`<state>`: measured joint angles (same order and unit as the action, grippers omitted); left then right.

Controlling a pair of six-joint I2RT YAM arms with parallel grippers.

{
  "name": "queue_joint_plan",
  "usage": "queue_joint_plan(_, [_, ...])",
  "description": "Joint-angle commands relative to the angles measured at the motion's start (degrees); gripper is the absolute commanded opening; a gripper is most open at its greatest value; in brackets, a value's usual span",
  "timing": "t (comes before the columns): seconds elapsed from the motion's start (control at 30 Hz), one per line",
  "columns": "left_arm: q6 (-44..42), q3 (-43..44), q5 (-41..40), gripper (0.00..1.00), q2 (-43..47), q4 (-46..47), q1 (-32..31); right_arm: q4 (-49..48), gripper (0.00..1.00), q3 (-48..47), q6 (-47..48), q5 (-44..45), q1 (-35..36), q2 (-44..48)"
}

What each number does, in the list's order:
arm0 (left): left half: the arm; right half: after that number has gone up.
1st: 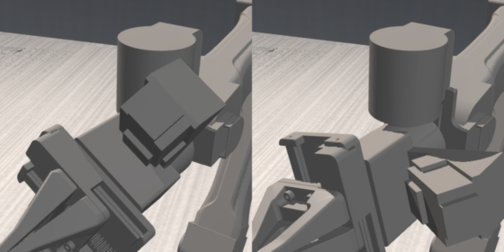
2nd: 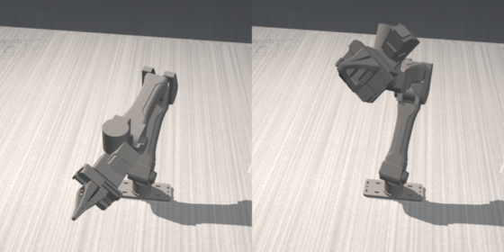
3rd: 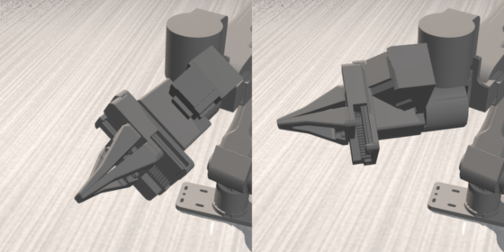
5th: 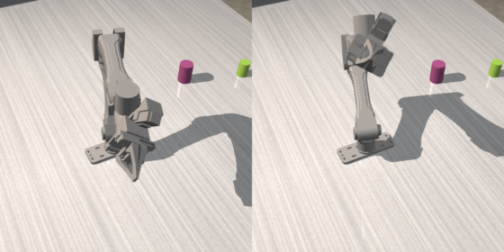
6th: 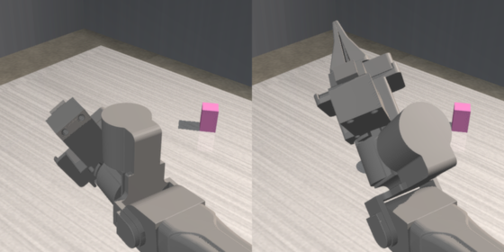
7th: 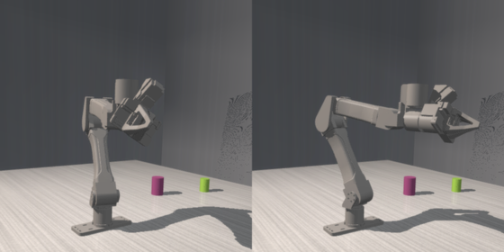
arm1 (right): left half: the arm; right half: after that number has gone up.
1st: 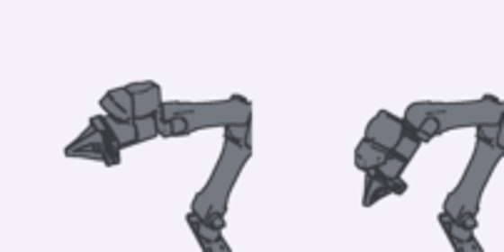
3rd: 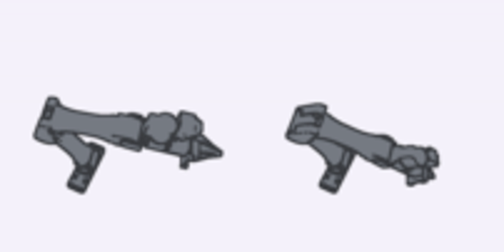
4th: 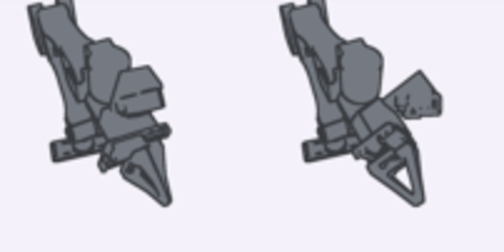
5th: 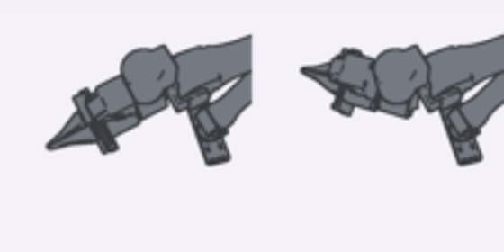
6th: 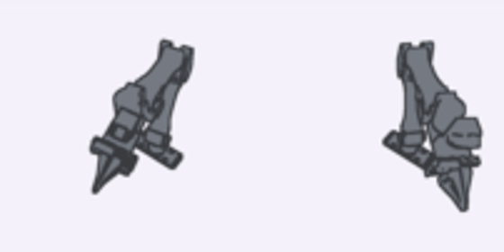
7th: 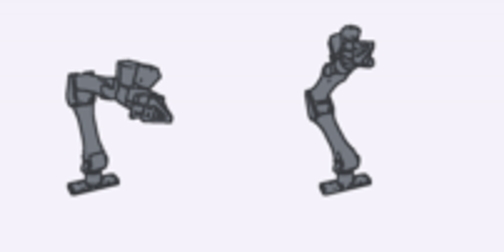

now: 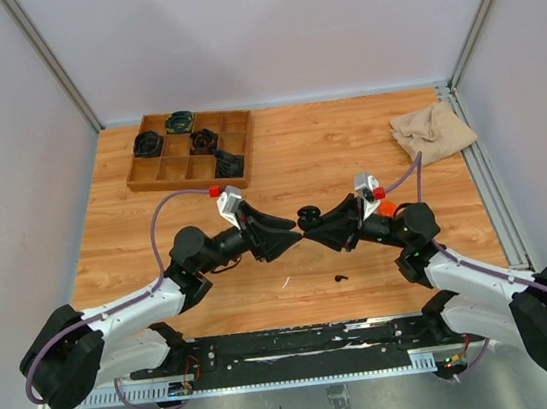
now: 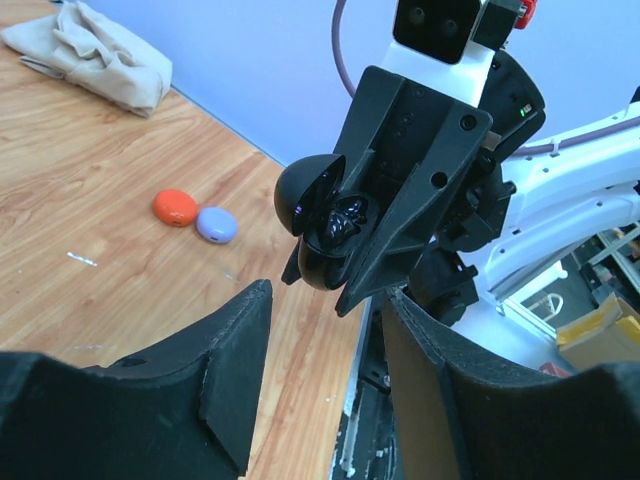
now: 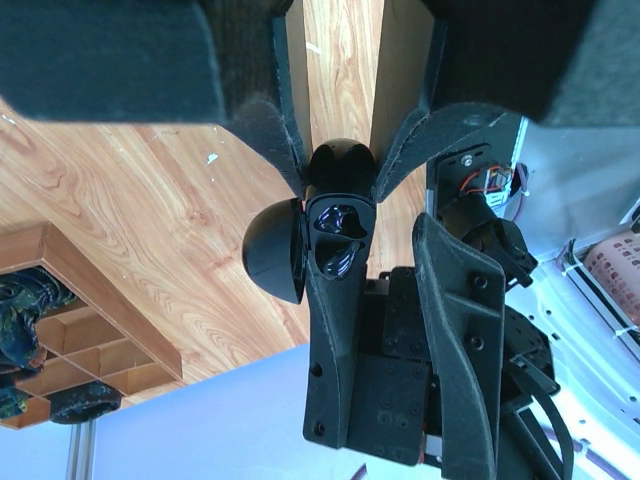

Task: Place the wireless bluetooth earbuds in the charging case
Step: Adjust the charging case.

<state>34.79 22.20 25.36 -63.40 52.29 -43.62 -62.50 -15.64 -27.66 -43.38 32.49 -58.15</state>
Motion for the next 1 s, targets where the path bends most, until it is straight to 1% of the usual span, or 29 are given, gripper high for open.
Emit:
queue_joint_plan(0.0, [3.0,-1.2,-0.2,0.52,-0.9,6.5,0.3,-5.8,0.05,-3.0,-1.8,-0.9,1.1,-0.8])
queue_joint_plan(0.2, [4.6,-1.4,-0.1,0.48,-1.9,9.7,0.3,-8.7,0.05,-3.3,-3.2,-1.1,2.0,-2.5])
queue_joint_plan(0.7, [6.2,-2.5,-0.4,0.46,-1.9,13.8,0.3,-10.6,0.07,-5.0,-4.3,-2.4,4.6,-5.4])
queue_joint_plan(0.97, [8.4,-3.4,0.2,0.40,-3.1,17.0,0.3,-13.0,0.08,-5.4,-4.7,-1.6,5.1,-7.3])
